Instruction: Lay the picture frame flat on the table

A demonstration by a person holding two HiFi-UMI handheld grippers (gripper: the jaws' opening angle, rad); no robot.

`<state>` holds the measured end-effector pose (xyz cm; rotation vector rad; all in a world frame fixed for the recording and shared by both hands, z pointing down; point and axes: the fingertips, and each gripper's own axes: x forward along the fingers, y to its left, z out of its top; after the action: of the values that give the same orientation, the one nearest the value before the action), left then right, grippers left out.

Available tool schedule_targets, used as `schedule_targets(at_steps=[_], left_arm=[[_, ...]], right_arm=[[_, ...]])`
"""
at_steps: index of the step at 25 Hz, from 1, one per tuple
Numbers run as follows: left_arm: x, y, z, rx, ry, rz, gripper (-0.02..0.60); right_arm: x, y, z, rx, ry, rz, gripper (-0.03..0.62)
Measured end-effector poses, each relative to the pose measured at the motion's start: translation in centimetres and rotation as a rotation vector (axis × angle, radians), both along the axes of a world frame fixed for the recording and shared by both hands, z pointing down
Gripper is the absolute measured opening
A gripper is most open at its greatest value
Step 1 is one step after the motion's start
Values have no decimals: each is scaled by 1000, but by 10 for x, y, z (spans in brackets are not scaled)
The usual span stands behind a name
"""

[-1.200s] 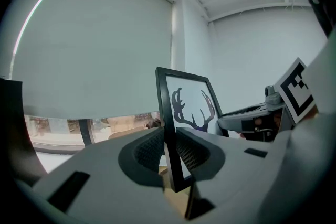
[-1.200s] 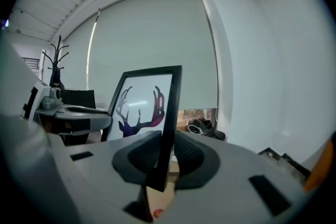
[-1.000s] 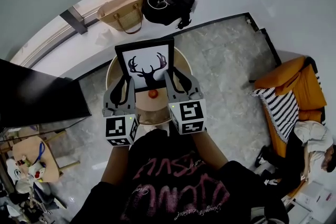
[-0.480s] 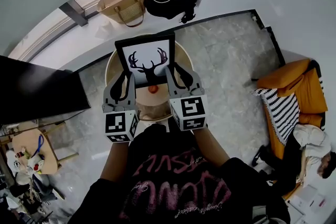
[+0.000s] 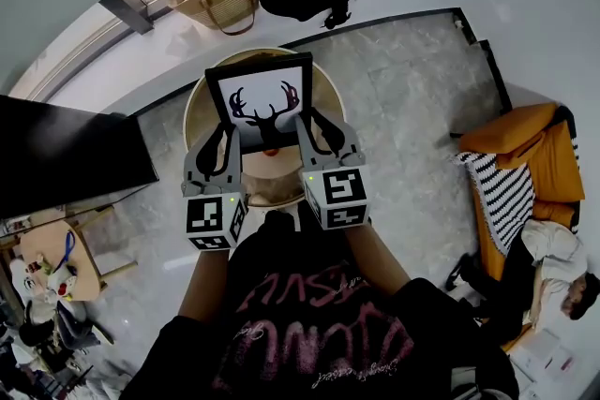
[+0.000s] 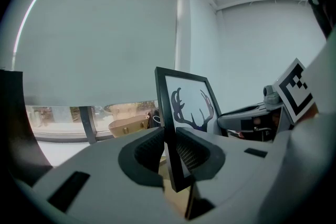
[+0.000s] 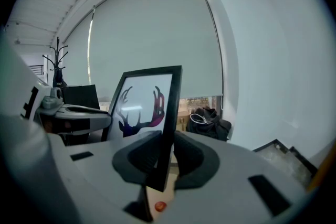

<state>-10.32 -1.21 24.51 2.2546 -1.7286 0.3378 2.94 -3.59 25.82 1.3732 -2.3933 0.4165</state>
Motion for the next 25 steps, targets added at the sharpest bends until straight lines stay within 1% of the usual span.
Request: schedule_targets(at_steps=[5, 12, 19, 25], left_arm=[[8, 7, 7, -16, -4, -9, 75], [0, 10, 22, -63, 9, -28, 75], [6, 30, 42, -88, 5, -36, 75], [4, 30, 62, -131, 27, -53, 75]], right_arm=[[7, 6, 9, -21, -2, -11, 81], [-1, 7, 24, -67, 5, -32, 81], [5, 25, 46, -98, -2, -41, 81], [3, 25, 64, -136, 10, -51, 81]])
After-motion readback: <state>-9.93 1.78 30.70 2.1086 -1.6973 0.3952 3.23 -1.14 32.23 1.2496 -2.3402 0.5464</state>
